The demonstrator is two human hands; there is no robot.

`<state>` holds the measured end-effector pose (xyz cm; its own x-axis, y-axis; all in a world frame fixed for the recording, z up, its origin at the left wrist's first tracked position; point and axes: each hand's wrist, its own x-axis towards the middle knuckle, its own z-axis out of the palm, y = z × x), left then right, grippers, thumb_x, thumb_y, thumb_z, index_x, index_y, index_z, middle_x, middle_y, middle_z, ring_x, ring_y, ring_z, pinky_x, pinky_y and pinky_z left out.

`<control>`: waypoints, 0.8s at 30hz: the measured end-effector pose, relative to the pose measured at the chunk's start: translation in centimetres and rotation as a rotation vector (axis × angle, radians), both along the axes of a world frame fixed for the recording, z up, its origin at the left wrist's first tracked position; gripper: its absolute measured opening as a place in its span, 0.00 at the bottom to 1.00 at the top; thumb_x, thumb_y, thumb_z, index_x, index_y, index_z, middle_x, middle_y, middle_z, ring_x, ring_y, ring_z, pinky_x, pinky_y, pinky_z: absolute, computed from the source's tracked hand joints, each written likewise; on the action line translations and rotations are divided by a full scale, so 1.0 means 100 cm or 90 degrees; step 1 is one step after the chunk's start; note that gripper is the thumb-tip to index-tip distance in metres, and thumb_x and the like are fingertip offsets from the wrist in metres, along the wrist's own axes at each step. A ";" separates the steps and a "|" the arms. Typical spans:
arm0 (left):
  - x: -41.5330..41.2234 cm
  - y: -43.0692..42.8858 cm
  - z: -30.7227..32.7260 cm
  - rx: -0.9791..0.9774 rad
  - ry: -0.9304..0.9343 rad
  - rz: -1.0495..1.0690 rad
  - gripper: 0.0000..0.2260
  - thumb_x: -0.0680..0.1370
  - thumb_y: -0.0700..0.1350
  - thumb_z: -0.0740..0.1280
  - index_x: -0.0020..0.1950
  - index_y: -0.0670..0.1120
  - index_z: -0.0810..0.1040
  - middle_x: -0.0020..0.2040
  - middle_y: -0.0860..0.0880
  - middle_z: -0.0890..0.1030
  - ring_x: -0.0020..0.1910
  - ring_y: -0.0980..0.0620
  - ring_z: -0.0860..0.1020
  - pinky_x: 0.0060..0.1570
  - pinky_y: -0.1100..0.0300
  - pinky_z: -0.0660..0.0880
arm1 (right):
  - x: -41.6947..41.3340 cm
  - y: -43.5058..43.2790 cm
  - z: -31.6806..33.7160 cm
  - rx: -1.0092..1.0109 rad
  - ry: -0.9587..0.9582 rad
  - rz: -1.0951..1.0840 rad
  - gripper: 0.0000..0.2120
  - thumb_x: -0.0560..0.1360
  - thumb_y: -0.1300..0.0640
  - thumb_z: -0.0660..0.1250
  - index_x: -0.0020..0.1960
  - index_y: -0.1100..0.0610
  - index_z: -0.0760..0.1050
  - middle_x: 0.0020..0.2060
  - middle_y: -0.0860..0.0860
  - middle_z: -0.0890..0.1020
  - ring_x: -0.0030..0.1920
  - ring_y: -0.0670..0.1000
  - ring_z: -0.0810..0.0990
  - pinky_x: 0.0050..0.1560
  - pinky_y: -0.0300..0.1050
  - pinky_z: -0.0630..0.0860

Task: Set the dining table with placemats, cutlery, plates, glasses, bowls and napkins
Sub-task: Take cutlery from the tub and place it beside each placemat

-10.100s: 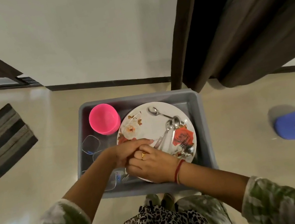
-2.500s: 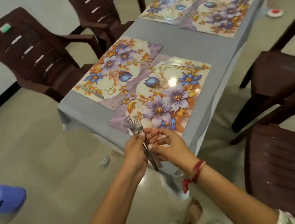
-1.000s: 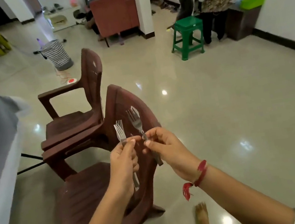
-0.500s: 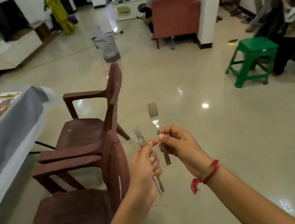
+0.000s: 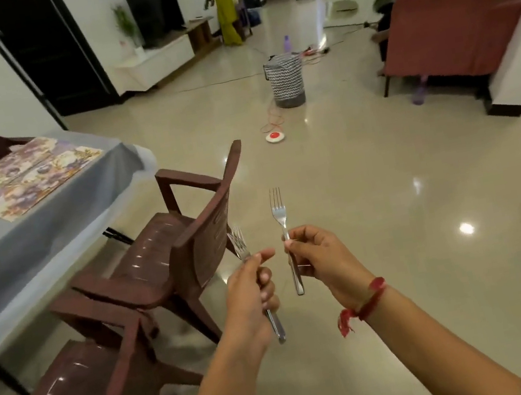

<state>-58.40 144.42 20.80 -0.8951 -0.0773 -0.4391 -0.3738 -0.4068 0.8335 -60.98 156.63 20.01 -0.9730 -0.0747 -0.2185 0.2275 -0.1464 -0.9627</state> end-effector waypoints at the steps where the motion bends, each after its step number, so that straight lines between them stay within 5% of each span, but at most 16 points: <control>1: -0.016 0.009 -0.004 -0.004 0.001 0.011 0.10 0.82 0.42 0.57 0.50 0.41 0.77 0.24 0.53 0.66 0.19 0.60 0.59 0.18 0.68 0.55 | -0.019 0.010 -0.005 0.001 -0.005 0.015 0.04 0.78 0.63 0.62 0.48 0.58 0.75 0.27 0.43 0.76 0.28 0.40 0.74 0.36 0.37 0.74; 8: -0.159 0.067 -0.042 -0.007 -0.056 0.078 0.09 0.82 0.42 0.57 0.51 0.40 0.76 0.25 0.53 0.66 0.19 0.59 0.59 0.18 0.68 0.55 | -0.178 0.079 -0.029 0.030 -0.030 0.063 0.04 0.78 0.63 0.63 0.46 0.57 0.76 0.31 0.48 0.74 0.30 0.43 0.72 0.38 0.39 0.74; 18: -0.429 0.133 -0.016 -0.010 -0.038 0.034 0.13 0.82 0.42 0.57 0.55 0.42 0.80 0.31 0.52 0.73 0.24 0.59 0.66 0.21 0.68 0.62 | -0.450 0.148 -0.009 0.021 -0.016 0.126 0.03 0.77 0.62 0.65 0.45 0.57 0.76 0.31 0.46 0.76 0.30 0.42 0.73 0.40 0.40 0.74; 24: -0.578 0.124 -0.040 0.027 -0.054 0.216 0.14 0.83 0.43 0.55 0.56 0.39 0.79 0.40 0.47 0.82 0.25 0.57 0.76 0.24 0.68 0.72 | -0.643 0.151 -0.025 0.069 -0.028 0.192 0.03 0.75 0.62 0.68 0.43 0.57 0.77 0.34 0.49 0.79 0.35 0.45 0.75 0.40 0.39 0.72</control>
